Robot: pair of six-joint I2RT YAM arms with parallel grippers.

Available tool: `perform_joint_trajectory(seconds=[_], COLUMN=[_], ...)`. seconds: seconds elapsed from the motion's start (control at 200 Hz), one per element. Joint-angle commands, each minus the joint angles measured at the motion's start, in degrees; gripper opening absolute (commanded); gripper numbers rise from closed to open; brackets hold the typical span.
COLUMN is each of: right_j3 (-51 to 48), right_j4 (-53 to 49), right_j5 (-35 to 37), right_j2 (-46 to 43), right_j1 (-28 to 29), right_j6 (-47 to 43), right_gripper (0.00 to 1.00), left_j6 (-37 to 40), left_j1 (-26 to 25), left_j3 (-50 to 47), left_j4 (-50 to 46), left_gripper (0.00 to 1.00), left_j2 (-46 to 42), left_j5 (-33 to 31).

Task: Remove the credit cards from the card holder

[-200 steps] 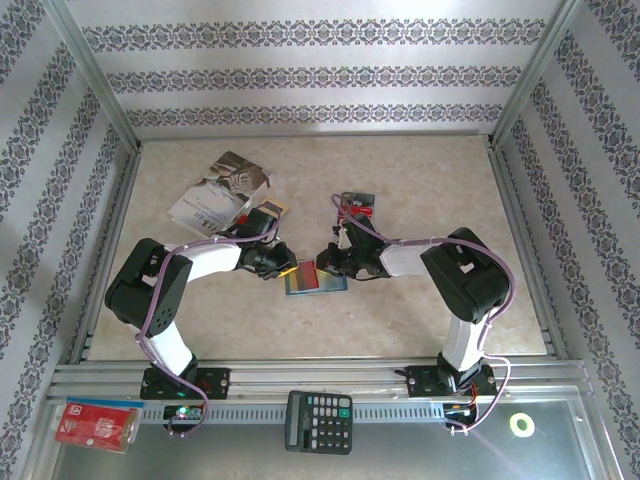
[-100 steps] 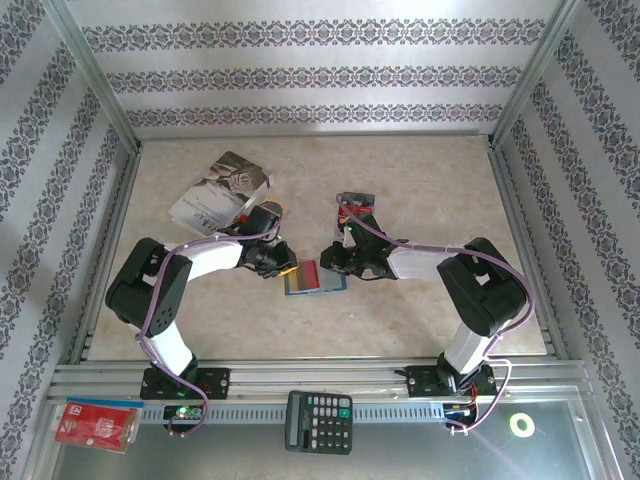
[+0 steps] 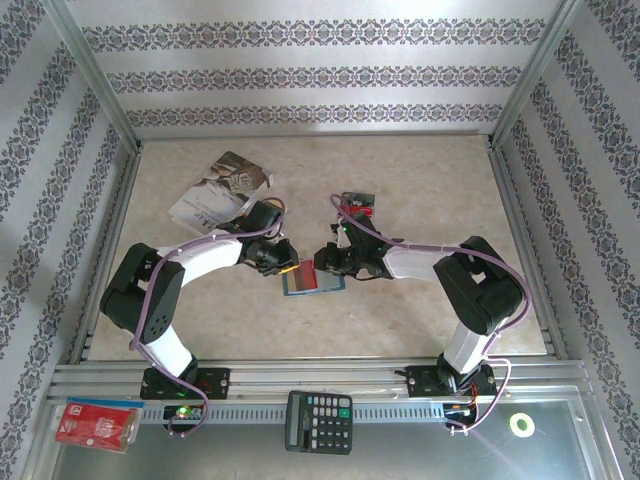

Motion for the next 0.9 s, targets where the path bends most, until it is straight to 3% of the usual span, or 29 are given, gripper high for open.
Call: perform_joint_trajectory(seconds=[0.0, 0.894], right_j3=[1.4, 1.6], right_j4=[0.3, 1.8], right_j5=[-1.0, -4.1], right_j2=[1.9, 6.2], right_j1=[0.5, -0.4], right_j6=[-0.9, -0.1], right_gripper=[0.2, 0.17], left_j6=[0.9, 3.1], left_j1=[-0.7, -0.6], left_j3=[0.7, -1.8], left_j4=[-1.5, -2.8], left_gripper=[0.17, 0.15], left_j2=[1.8, 5.4], left_j5=[0.2, -4.3])
